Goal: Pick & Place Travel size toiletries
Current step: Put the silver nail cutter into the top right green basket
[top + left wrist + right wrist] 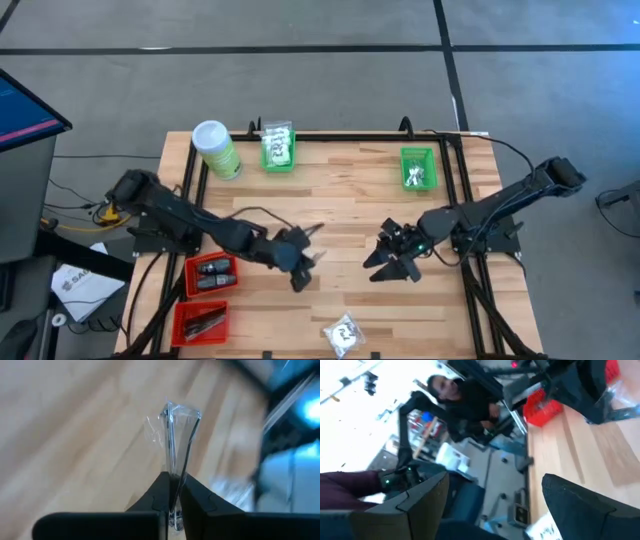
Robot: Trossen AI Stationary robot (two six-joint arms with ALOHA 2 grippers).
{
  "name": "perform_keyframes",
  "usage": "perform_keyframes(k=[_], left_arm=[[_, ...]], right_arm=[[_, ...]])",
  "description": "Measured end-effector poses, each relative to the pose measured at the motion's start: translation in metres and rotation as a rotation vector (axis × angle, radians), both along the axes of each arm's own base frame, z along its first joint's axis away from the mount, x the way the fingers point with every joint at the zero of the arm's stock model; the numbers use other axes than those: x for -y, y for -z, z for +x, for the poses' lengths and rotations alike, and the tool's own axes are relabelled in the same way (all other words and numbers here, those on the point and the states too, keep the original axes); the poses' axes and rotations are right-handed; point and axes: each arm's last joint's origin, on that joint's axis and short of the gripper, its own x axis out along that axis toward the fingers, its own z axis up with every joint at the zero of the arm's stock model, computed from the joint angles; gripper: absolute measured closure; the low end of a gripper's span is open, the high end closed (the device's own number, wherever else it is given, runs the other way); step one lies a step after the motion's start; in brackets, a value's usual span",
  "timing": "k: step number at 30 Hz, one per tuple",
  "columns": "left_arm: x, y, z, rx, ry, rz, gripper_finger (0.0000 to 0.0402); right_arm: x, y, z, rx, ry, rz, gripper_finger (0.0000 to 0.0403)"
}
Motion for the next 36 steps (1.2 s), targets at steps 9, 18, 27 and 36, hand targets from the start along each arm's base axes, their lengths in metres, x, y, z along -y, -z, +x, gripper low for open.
perform_keyframes(k=[9,18,27,36], left_arm=[[-0.010,-0.082,-0.010,0.529,-0.116,-0.003,0.0389],[-0.018,-0.125,-0.014,0.867,-0.129,-0.001,0.0389],[-0.031,-0.127,-0.010,0.891,-0.120,-0.035,0.0389],[-0.032,-0.128,-0.010,0.902,-0.106,-0.045,0.0389]], right_arm=[[0.028,-0.030,0.010,0.292,0.153,0.118,0.0092],[0.064,-0.056,0.013,0.497,0.311,0.158,0.0092],[0.070,-0.086,0.024,0.393,0.348,-0.002,0.0092],[0.069,-0.108,0.041,0.350,0.339,-0.068,0.0092]])
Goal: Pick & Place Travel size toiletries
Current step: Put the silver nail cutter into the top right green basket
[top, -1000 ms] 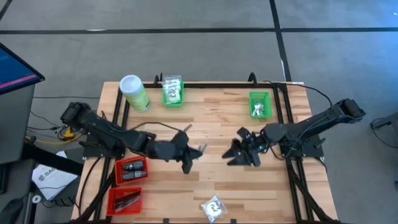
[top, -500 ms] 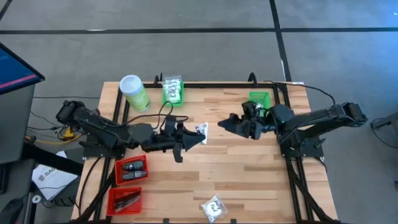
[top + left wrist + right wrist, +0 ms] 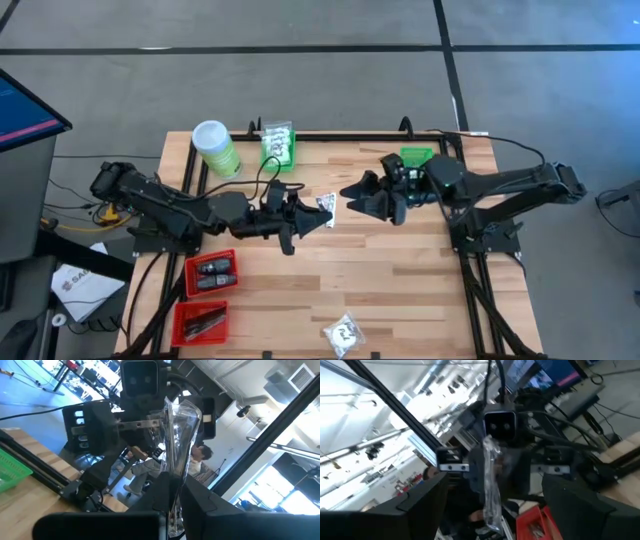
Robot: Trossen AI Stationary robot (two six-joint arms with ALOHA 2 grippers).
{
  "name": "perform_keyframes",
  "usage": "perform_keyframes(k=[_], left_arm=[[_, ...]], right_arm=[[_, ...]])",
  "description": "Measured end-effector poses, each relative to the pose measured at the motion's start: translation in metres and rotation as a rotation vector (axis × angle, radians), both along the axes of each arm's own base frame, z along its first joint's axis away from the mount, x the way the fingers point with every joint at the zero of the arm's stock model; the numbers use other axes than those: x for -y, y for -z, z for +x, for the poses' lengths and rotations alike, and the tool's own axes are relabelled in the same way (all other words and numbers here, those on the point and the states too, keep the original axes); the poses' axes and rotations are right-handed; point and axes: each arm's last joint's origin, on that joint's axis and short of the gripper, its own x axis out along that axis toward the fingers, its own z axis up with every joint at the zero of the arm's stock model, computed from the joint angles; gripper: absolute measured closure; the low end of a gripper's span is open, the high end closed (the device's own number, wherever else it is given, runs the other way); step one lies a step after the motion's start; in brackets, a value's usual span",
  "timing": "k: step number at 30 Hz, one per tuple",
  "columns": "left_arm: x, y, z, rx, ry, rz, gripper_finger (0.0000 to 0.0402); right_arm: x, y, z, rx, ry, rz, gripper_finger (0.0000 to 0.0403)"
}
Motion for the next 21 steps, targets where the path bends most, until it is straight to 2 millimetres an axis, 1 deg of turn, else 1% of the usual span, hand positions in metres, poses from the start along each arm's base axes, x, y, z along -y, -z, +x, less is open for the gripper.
perform_keyframes(k=[5,10,13,16,21], left_arm=[[0.000,0.000,0.000,0.000,0.000,0.000,0.0389],[0.000,0.000,0.000,0.000,0.001,-0.001,0.0389],[0.000,0.000,0.000,0.000,0.002,-0.002,0.0389],[0.000,0.000,0.000,0.000,0.002,-0.002,0.0389],[0.000,0.000,0.000,-0.001,0.001,-0.002,0.0389]], right_arm=[[-0.003,0.004,0.018,-0.057,-0.032,-0.009,0.0092],[-0.006,-0.007,0.029,-0.029,-0.104,-0.017,0.0108],[-0.007,-0.013,0.034,-0.019,-0.122,-0.021,0.0128],[-0.006,-0.017,0.035,-0.004,-0.126,-0.023,0.0153],[-0.001,-0.017,0.035,-0.014,-0.111,-0.023,0.0220]])
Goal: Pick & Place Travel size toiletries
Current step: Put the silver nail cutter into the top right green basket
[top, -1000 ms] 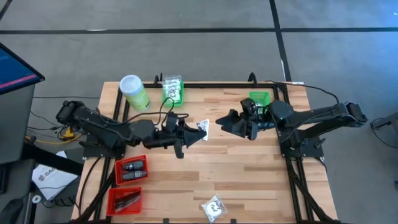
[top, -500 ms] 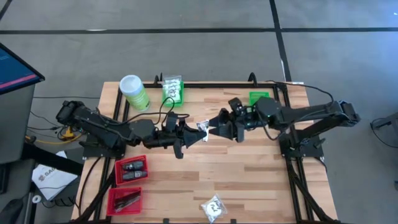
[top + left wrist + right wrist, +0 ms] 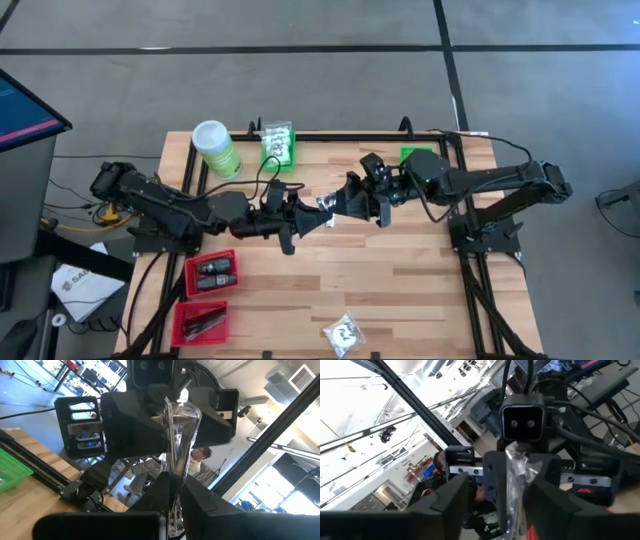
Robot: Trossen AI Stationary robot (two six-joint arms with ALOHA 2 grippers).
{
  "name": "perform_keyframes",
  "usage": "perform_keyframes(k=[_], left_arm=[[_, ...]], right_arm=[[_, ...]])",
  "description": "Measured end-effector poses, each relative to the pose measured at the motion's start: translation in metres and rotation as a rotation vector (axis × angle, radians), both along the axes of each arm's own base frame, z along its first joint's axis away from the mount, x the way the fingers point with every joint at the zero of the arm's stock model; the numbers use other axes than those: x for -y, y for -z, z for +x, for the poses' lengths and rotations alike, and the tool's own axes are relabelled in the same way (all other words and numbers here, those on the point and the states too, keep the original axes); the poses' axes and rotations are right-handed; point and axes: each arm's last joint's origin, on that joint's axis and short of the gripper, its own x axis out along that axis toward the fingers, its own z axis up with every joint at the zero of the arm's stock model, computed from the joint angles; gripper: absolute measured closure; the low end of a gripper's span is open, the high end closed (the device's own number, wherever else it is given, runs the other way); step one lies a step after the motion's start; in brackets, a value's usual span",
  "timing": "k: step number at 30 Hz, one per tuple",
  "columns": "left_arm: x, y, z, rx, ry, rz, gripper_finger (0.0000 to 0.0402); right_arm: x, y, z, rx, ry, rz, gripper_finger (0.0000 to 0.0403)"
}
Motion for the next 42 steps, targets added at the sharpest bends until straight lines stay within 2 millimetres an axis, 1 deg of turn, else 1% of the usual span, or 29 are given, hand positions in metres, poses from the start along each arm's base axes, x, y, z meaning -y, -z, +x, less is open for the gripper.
perform_keyframes(k=[8,9,10,14,16,19,23,26,29,36,42], left_arm=[[-0.002,0.000,0.000,0.003,0.002,0.008,0.0386],[-0.002,0.000,0.000,0.003,0.001,0.007,0.0381],[-0.002,0.000,0.000,0.003,0.000,0.007,0.0376],[0.000,0.001,0.001,-0.004,0.035,0.010,0.0347],[0.001,0.001,0.001,-0.008,0.070,-0.013,0.0328],[0.005,-0.001,-0.003,-0.014,0.078,-0.015,0.0300],[0.006,0.000,-0.004,-0.028,0.064,-0.018,0.0263],[0.007,0.000,-0.005,-0.026,0.067,-0.018,0.0244],[0.006,0.001,-0.005,-0.038,0.056,-0.017,0.0234],[0.006,0.003,-0.004,-0.063,0.050,-0.010,0.0231],[0.004,0.012,-0.004,-0.089,0.044,-0.007,0.0231]], right_arm=[[0.001,0.001,0.000,-0.008,-0.011,-0.003,0.0368],[0.002,0.001,0.000,-0.011,-0.010,-0.008,0.0385],[0.002,0.002,0.000,-0.013,-0.009,-0.012,0.0391],[0.004,0.005,0.000,-0.051,-0.010,0.001,0.0388],[0.004,0.006,-0.001,-0.079,-0.017,0.002,0.0395],[0.007,0.005,-0.008,-0.116,-0.010,-0.003,0.0394],[0.018,0.002,-0.024,-0.185,0.032,-0.020,0.0398],[0.033,0.002,-0.039,-0.266,0.102,-0.031,0.0398],[0.049,0.004,-0.059,-0.367,0.187,-0.060,0.0399],[0.093,0.022,-0.103,-0.675,0.437,-0.117,0.0400],[0.124,0.033,-0.127,-0.834,0.561,-0.120,0.0401]])
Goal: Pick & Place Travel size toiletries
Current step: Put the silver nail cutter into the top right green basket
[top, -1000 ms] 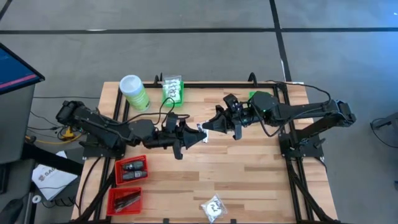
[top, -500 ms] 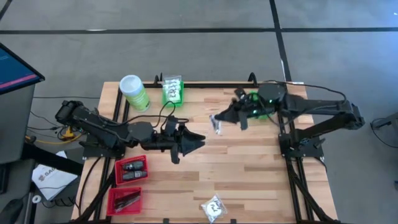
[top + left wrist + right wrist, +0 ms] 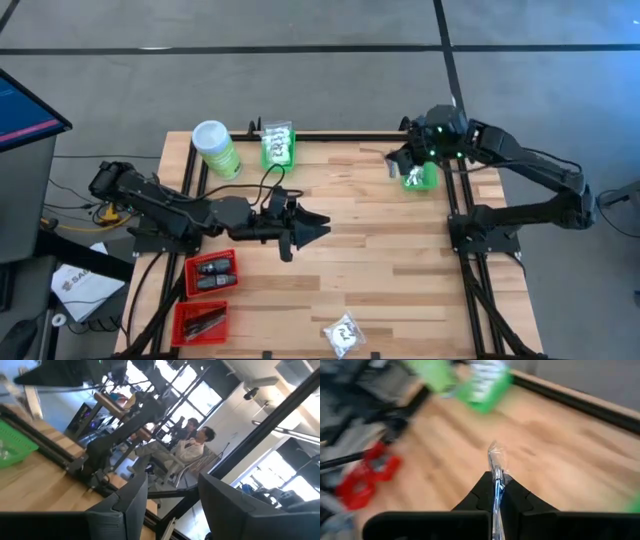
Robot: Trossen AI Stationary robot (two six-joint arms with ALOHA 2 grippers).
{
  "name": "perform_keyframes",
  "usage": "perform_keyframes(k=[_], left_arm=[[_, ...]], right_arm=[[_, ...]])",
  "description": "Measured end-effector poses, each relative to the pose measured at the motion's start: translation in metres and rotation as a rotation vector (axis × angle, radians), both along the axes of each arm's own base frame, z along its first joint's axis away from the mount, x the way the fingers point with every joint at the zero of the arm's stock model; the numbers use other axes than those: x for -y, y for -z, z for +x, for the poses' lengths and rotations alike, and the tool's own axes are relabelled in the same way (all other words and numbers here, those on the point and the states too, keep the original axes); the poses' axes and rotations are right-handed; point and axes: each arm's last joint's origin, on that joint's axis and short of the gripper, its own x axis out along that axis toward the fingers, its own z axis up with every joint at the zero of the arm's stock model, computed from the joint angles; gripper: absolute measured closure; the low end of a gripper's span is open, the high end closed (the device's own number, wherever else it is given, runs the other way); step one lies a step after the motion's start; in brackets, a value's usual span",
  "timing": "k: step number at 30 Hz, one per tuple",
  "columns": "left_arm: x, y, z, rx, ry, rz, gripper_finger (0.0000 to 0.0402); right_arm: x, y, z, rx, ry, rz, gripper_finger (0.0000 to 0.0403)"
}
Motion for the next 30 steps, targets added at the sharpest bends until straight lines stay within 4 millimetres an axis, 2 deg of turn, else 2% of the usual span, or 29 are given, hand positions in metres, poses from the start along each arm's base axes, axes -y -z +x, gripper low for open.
perform_keyframes(k=[7,13,18,24,30], left_arm=[[0.000,0.013,0.000,-0.033,-0.003,-0.010,0.0233],[-0.003,0.022,0.000,-0.057,-0.010,-0.001,0.0243],[-0.008,0.029,0.000,-0.081,-0.019,0.012,0.0250],[-0.008,0.029,0.001,-0.081,0.039,0.073,0.0254],[-0.008,0.030,0.001,-0.083,0.082,0.102,0.0255]], right_arm=[[0.046,0.029,-0.007,-0.253,0.174,-0.003,0.0402],[0.090,0.070,0.003,-0.439,0.262,0.085,0.0402],[0.117,0.104,0.010,-0.547,0.292,0.177,0.0402],[0.130,0.139,0.010,-0.676,0.363,0.220,0.0402],[0.121,0.174,-0.007,-0.682,0.440,0.321,0.0402]])
